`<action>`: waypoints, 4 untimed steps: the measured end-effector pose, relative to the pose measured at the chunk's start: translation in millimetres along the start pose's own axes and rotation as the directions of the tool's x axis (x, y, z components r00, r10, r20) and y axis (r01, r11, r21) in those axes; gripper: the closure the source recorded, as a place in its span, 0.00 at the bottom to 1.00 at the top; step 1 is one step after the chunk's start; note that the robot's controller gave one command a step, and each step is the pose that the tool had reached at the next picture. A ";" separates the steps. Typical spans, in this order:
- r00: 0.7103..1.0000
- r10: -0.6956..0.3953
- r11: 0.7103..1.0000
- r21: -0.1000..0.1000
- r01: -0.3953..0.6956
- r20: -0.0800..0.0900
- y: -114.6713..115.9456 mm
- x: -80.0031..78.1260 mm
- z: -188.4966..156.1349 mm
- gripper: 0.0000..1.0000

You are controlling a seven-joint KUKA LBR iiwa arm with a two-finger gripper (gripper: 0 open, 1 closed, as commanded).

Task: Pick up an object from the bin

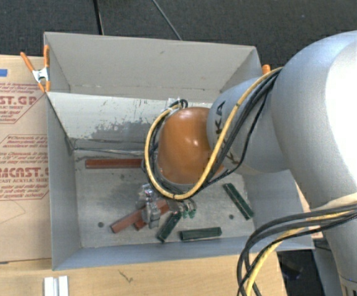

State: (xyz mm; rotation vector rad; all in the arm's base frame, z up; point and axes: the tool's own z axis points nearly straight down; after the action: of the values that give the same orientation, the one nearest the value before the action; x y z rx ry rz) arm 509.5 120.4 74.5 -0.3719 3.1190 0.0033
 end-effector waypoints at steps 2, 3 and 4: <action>1.000 0.026 1.000 0.002 -0.026 -0.002 51.4 -22.5 -22.0 1.00; 0.999 0.049 0.999 -0.004 -0.049 0.003 73.8 -26.7 -24.6 1.00; 0.997 0.079 0.997 0.002 -0.079 -0.001 59.3 -42.0 -35.5 1.00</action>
Offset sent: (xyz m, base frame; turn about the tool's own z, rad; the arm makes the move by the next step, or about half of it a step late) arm 0.0176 0.1048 0.0424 0.0397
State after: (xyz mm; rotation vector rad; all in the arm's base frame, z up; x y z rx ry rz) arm 536.4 187.9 110.1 -0.2481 3.1318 0.0005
